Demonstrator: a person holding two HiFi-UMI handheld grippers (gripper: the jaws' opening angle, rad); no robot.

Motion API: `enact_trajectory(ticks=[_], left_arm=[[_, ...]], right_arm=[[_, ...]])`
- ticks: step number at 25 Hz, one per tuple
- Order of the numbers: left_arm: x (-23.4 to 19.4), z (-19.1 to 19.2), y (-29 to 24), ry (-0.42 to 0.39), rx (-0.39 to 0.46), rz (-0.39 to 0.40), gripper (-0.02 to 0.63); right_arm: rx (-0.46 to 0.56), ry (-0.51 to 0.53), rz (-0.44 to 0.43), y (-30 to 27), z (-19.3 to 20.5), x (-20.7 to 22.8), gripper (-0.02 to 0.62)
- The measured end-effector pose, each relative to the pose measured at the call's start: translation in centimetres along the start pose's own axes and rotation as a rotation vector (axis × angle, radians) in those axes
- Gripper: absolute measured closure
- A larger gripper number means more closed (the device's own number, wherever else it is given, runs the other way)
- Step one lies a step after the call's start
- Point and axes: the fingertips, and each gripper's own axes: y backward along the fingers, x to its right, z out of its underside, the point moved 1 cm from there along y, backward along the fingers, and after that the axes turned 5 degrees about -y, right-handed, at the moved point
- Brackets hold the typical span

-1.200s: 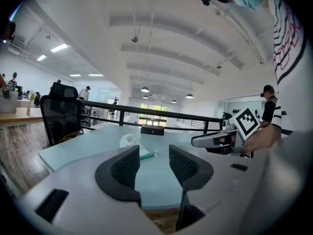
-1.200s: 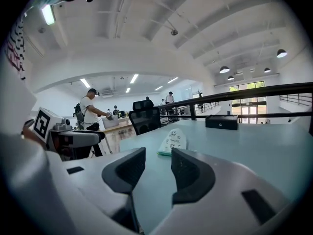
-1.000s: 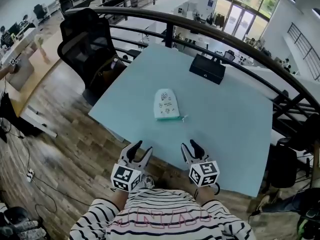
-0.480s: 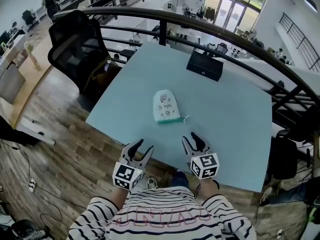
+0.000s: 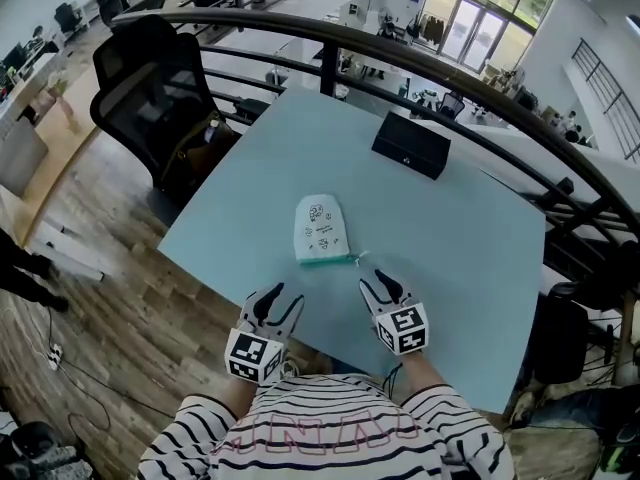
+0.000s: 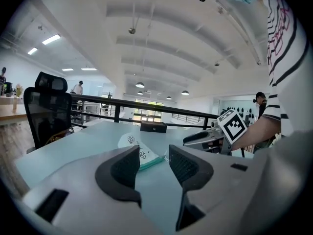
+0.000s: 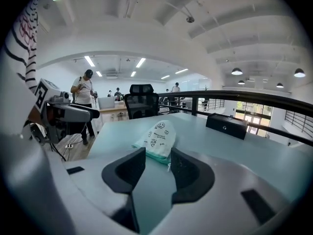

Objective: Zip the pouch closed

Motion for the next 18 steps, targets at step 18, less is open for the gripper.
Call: enact_trajectory(ticks=[18], left_arm=[[0.9,1.8,-5.5,0.05,-0.09,-0.019,0.439]], right_arm=[[-0.258,0.479,-0.115,-7.1,2.6,6.0,0.424]])
